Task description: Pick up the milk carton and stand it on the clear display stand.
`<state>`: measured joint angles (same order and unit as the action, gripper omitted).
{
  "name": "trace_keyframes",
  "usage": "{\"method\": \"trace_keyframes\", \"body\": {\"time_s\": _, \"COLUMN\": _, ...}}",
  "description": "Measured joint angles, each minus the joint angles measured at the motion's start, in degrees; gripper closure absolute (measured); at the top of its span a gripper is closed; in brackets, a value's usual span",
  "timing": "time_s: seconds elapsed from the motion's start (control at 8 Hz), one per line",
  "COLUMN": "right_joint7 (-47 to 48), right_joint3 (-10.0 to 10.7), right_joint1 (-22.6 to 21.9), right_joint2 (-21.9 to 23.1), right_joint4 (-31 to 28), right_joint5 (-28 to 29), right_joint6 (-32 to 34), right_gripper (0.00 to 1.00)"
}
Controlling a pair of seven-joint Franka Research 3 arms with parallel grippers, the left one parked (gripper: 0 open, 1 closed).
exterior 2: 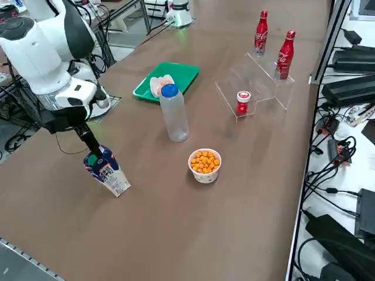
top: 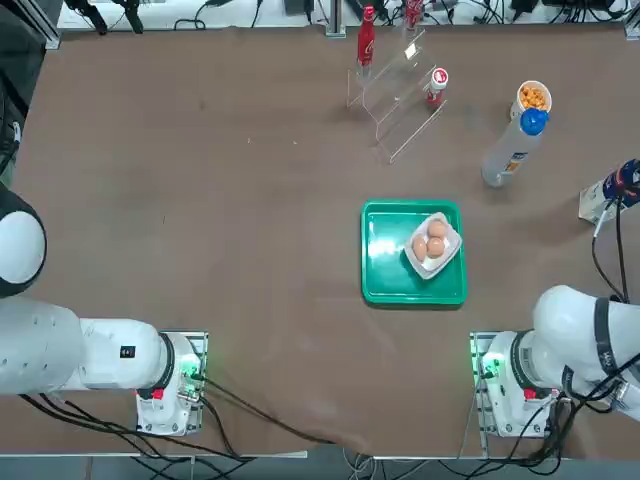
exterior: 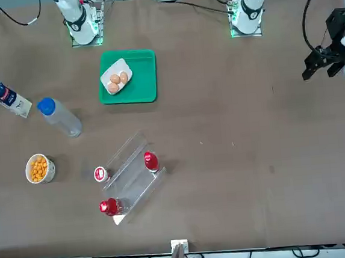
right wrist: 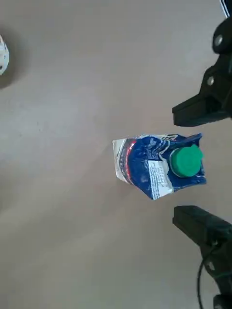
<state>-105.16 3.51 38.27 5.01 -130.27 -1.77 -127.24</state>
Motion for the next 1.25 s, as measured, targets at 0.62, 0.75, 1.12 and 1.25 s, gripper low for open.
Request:
{"method": "trace_keyframes", "body": {"time_s": 0.62, "right_joint7": -2.12, "right_joint3": -0.16, "right_joint1": 0.0, "right_joint2": -3.33, "right_joint4": -0.87, "right_joint5": 0.0, "right_joint6": -2.86, "right_gripper": 0.0}}
{"method": "trace_keyframes", "body": {"time_s": 0.75, "right_joint7": -2.44, "right_joint3": -0.16, "right_joint1": 0.0, "right_joint2": -4.0, "right_joint4": -0.89, "right_joint5": 0.0, "right_joint6": -3.35, "right_gripper": 0.0}}
{"method": "trace_keyframes", "body": {"time_s": 1.12, "right_joint7": -2.75, "right_joint3": -0.17, "right_joint1": 0.01, "right_joint2": -5.6, "right_joint4": -0.9, "right_joint5": 0.0, "right_joint6": -4.21, "right_gripper": 0.02}}
{"method": "trace_keyframes", "body": {"time_s": 1.25, "right_joint7": -2.78, "right_joint3": -0.17, "right_joint1": 0.01, "right_joint2": -5.78, "right_joint4": -0.89, "right_joint5": 0.0, "right_joint6": -4.51, "right_gripper": 0.04}}
